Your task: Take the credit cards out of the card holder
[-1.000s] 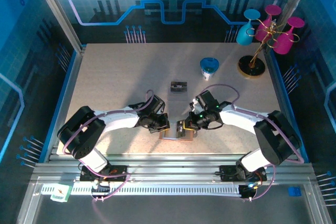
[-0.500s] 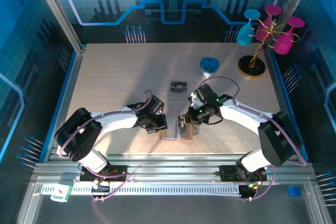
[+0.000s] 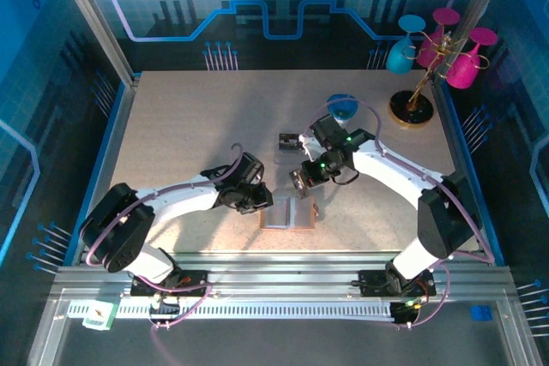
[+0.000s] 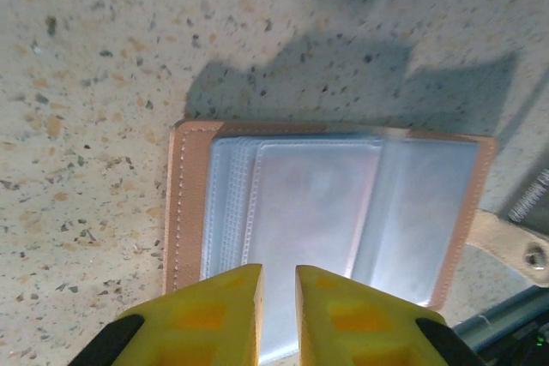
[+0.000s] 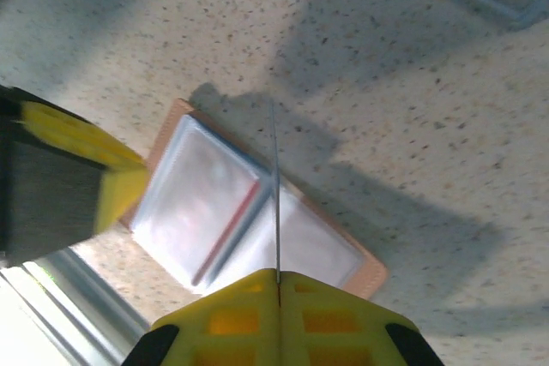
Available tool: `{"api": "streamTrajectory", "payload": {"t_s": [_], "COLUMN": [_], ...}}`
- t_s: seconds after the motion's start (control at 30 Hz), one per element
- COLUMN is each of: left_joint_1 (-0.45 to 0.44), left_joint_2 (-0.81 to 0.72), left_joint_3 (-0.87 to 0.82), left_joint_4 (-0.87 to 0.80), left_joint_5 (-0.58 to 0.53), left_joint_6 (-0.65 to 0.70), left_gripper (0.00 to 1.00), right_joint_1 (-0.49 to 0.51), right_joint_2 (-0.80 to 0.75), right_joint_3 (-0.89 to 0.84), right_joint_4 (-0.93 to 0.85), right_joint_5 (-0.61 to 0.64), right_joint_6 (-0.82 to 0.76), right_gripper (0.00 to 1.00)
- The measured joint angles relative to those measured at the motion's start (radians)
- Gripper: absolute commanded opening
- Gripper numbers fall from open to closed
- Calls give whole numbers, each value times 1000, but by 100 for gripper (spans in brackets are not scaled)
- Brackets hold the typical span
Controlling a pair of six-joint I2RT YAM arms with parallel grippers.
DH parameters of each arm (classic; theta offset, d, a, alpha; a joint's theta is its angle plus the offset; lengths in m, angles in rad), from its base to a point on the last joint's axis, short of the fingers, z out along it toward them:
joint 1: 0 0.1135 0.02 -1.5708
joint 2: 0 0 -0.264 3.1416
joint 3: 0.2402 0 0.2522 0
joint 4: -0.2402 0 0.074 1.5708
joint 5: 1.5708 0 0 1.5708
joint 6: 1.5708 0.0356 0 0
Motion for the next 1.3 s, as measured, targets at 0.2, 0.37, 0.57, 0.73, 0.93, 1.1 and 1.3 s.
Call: {"api": "streamTrajectory", "payload": {"t_s": [0.2,0.37,0.57,0.73,0.93,1.1,1.3], "left_joint_1": [27,42,51,54,66,72,81], "left_joint_2": [-81,-123,-152,-182,-217,-229,-229], "left_joint_3": [-15,-64,-116,-141,-160,-168,-170], "left_joint_4": [-1,-8,-18,-25,-24,-22,-22], "left_joint_5": [-7,-12,-14,-14,-14,-14,-14], "left_joint_6": [2,3,2,1,0,-1,-1], "left_gripper": [18,18,19,22,25,27,29], "right_joint_1": [0,0,0,0,0,0,0], "right_joint_2": [62,100,146,188,251,330,430], "right_joint_3": [87,163,282,359,492,624,764], "right_joint_4": [-68,-132,-219,-274,-343,-383,-423], "right_joint_5": [122,164,229,264,291,308,308], "right_joint_6": [-217,-424,-616,-740,-851,-906,-943], "right_gripper": [0,0,0,0,0,0,0]}}
